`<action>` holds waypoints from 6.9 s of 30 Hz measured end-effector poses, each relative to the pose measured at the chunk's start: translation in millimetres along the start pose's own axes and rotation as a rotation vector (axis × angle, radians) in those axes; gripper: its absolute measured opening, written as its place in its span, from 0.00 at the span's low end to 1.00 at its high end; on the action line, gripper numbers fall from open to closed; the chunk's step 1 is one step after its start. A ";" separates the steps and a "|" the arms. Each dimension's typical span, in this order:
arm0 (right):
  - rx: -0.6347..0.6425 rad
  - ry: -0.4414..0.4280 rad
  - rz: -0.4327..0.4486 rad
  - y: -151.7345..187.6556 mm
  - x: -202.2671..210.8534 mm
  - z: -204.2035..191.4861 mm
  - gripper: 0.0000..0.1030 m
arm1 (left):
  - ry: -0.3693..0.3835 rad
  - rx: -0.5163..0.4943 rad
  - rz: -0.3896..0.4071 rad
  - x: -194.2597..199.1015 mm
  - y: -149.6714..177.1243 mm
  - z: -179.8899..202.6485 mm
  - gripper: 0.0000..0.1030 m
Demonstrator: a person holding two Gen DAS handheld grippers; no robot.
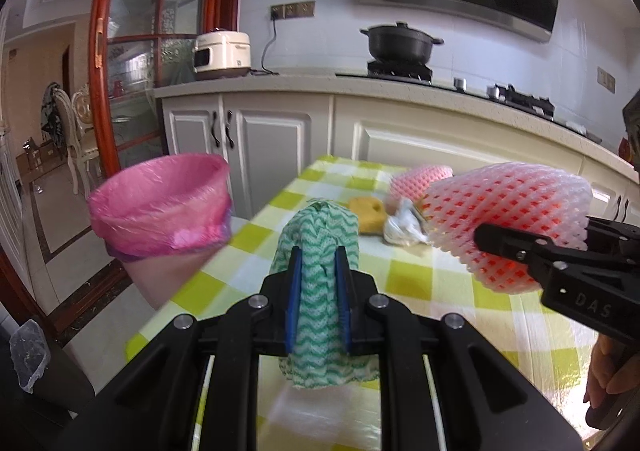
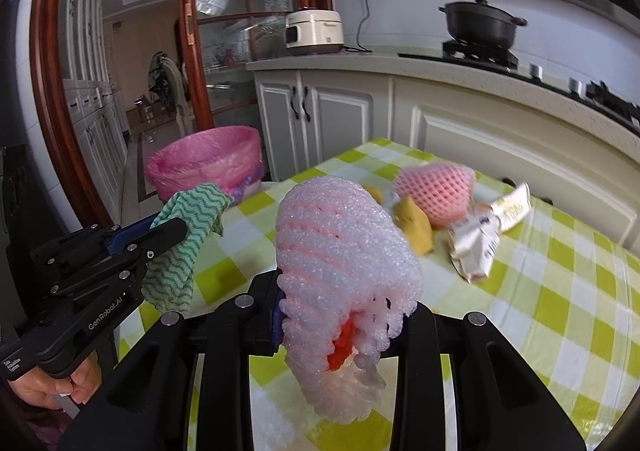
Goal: Collect trash
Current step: 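Carry cloth and pink net to the pink bin and open both tools, then move both tools back over the table toward the remaining trash, then grasp the white paper cup with the right tool while the left tool grasps a yellow sponge, then carry the sponge and paper cup to the pink bin and release both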
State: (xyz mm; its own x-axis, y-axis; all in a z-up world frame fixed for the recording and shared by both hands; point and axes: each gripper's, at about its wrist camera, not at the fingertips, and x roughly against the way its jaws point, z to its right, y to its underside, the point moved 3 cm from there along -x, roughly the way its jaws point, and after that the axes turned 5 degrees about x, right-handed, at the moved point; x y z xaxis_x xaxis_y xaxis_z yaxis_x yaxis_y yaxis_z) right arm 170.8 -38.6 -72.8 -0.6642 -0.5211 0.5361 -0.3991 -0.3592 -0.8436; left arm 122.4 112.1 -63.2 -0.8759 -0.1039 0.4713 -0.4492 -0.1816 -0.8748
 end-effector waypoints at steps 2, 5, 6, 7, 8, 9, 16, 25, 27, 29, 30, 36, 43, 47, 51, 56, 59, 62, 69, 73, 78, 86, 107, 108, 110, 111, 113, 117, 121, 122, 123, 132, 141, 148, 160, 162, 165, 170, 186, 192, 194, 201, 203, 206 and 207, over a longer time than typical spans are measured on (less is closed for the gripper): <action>0.022 -0.020 0.011 -12.4 -4.8 -9.7 0.29 | -0.013 0.012 0.019 4.5 -8.1 -10.2 0.15; 0.057 -0.051 0.029 -31.6 -13.9 -24.0 0.30 | -0.038 0.034 0.033 7.4 -18.2 -25.4 0.15; 0.067 -0.061 0.032 -38.0 -17.9 -28.2 0.30 | -0.048 0.040 0.036 7.4 -21.7 -31.3 0.15; 0.079 -0.070 0.034 -43.9 -22.4 -33.0 0.30 | -0.061 0.045 0.040 6.8 -26.4 -39.0 0.15; 0.088 -0.077 0.037 -49.3 -26.6 -37.0 0.30 | -0.073 0.052 0.044 6.2 -30.5 -46.1 0.15; 0.098 -0.089 0.039 -56.6 -32.8 -41.3 0.30 | -0.090 0.061 0.050 5.3 -36.0 -56.0 0.15; 0.123 -0.205 0.038 -105.8 -85.1 -63.2 0.30 | -0.162 0.097 0.072 -10.2 -75.4 -119.6 0.16; 0.121 -0.306 -0.001 -153.6 -166.1 -94.1 0.30 | -0.237 0.130 0.064 -58.1 -118.1 -195.2 0.16; 0.119 -0.323 -0.016 -160.8 -185.1 -99.6 0.30 | -0.231 0.136 0.055 -73.1 -126.5 -208.7 0.16; 0.117 -0.332 -0.032 -164.9 -202.5 -105.1 0.30 | -0.239 0.138 0.050 -85.1 -131.5 -218.8 0.16; 0.115 -0.336 -0.041 -166.3 -211.0 -106.8 0.30 | -0.243 0.141 0.047 -92.0 -133.8 -223.1 0.16; 0.114 -0.359 -0.089 -168.8 -254.7 -110.3 0.30 | -0.243 0.186 -0.002 -131.3 -133.6 -251.3 0.17; 0.104 -0.383 -0.128 -172.9 -299.3 -110.5 0.49 | -0.277 0.201 -0.040 -159.6 -121.7 -272.7 0.44; 0.084 -0.402 -0.125 -176.1 -309.5 -108.3 0.62 | -0.310 0.227 -0.037 -156.6 -115.0 -284.5 0.57; 0.072 -0.424 -0.096 -178.1 -301.4 -104.1 0.67 | -0.334 0.233 -0.025 -143.3 -109.6 -286.0 0.66; 0.051 -0.413 -0.062 -180.2 -273.3 -94.3 0.68 | -0.374 0.263 0.016 -110.4 -104.0 -275.3 0.78; 0.040 -0.395 -0.037 -175.1 -247.5 -84.3 0.68 | -0.372 0.251 0.021 -92.7 -101.2 -261.3 0.79; 0.031 -0.364 -0.015 -162.1 -218.8 -71.1 0.68 | -0.357 0.245 0.032 -74.3 -97.6 -243.4 0.83; -0.010 -0.257 -0.008 -108.6 -153.0 -25.7 0.73 | -0.251 0.196 0.033 -48.8 -76.0 -167.2 0.93; -0.025 -0.173 -0.022 -69.1 -118.4 0.6 0.77 | -0.177 0.161 -0.008 -53.4 -57.0 -118.0 0.95; -0.063 -0.052 -0.049 -24.3 -89.5 38.3 0.78 | -0.092 0.128 -0.052 -66.1 -31.7 -58.3 0.95; -0.195 0.094 -0.068 31.2 -50.7 107.0 0.78 | -0.021 0.077 -0.082 -87.7 -10.1 5.5 0.95; -0.328 0.203 -0.157 35.7 -123.9 176.8 0.78 | 0.012 0.000 -0.130 -125.6 3.1 38.0 0.95; -0.325 0.207 -0.161 33.9 -128.7 177.8 0.78 | 0.013 -0.004 -0.132 -126.8 3.6 37.8 0.95; -0.324 0.212 -0.188 32.5 -138.5 179.4 0.78 | 0.015 -0.005 -0.133 -128.5 3.7 38.2 0.95; -0.330 0.208 -0.207 33.0 -143.2 180.6 0.78 | 0.018 -0.005 -0.137 -130.8 3.5 38.2 0.95; -0.335 0.204 -0.216 32.5 -146.7 181.7 0.73 | 0.022 0.000 -0.148 -135.2 3.0 39.4 0.95; -0.302 0.199 -0.215 33.6 -143.1 179.3 0.66 | 0.036 0.014 -0.154 -145.6 -1.5 43.9 0.95; -0.288 0.200 -0.192 36.6 -128.0 179.4 0.64 | 0.050 0.003 -0.151 -155.5 -7.9 56.7 0.95; -0.288 0.205 -0.182 37.1 -122.3 180.5 0.64 | 0.052 -0.005 -0.148 -158.0 -9.8 61.3 0.94; -0.291 0.208 -0.174 37.8 -117.2 182.0 0.64 | 0.054 -0.012 -0.146 -160.0 -10.9 65.2 0.94; -0.339 0.247 -0.113 47.1 -70.6 205.5 0.63 | 0.165 -0.099 -0.108 -180.2 -27.7 115.3 0.89; -0.393 0.267 -0.074 57.1 -47.9 222.5 0.63 | 0.251 -0.195 -0.098 -201.4 -34.4 153.9 0.81; -0.434 0.285 -0.065 69.4 -35.0 230.8 0.63 | 0.361 -0.197 -0.241 -196.9 -8.0 161.5 0.42; -0.443 0.291 -0.047 72.1 -21.2 232.1 0.63 | 0.335 -0.279 -0.230 -178.5 14.8 176.3 0.62; -0.450 0.294 -0.045 73.8 -18.4 234.6 0.63 | 0.325 -0.286 -0.221 -182.5 12.2 178.8 0.65; -0.453 0.299 -0.047 76.0 -16.6 237.2 0.63 | 0.325 -0.297 -0.219 -192.4 8.4 184.3 0.69; -0.459 0.306 -0.055 79.5 -17.6 240.3 0.63 | 0.352 -0.311 -0.270 -203.2 10.8 192.3 0.52; -0.412 0.259 -0.030 62.3 -7.1 199.4 0.63 | 0.353 -0.172 -0.215 -137.4 1.1 134.8 0.25; -0.349 0.209 -0.036 52.0 -7.5 157.4 0.63 | 0.286 -0.142 -0.176 -105.8 0.2 100.9 0.25; -0.325 0.201 -0.041 49.0 -8.1 145.1 0.63 | 0.254 -0.131 -0.162 -97.1 1.0 89.0 0.25; -0.227 0.171 -0.054 38.5 -8.3 100.7 0.63 | 0.208 -0.078 -0.127 -63.6 -3.0 49.0 0.25; -0.202 0.156 -0.048 34.3 -6.5 87.8 0.63 | 0.199 -0.062 -0.122 -56.7 -5.1 40.9 0.25; -0.154 0.140 -0.044 27.2 -4.4 69.3 0.63 | 0.181 -0.037 -0.101 -44.6 -9.1 24.6 0.25; -0.137 0.135 -0.043 24.5 -3.8 62.8 0.63 | 0.174 -0.031 -0.093 -40.9 -10.4 19.8 0.25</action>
State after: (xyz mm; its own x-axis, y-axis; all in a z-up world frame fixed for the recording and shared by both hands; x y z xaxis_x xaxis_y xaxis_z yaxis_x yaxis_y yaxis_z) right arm 203.2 -94.0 -93.6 -0.7201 -0.3955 0.5701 -0.5047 -0.2654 -0.8215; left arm 166.4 98.8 -71.1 -0.8463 0.0831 0.5262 -0.5326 -0.1517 -0.8327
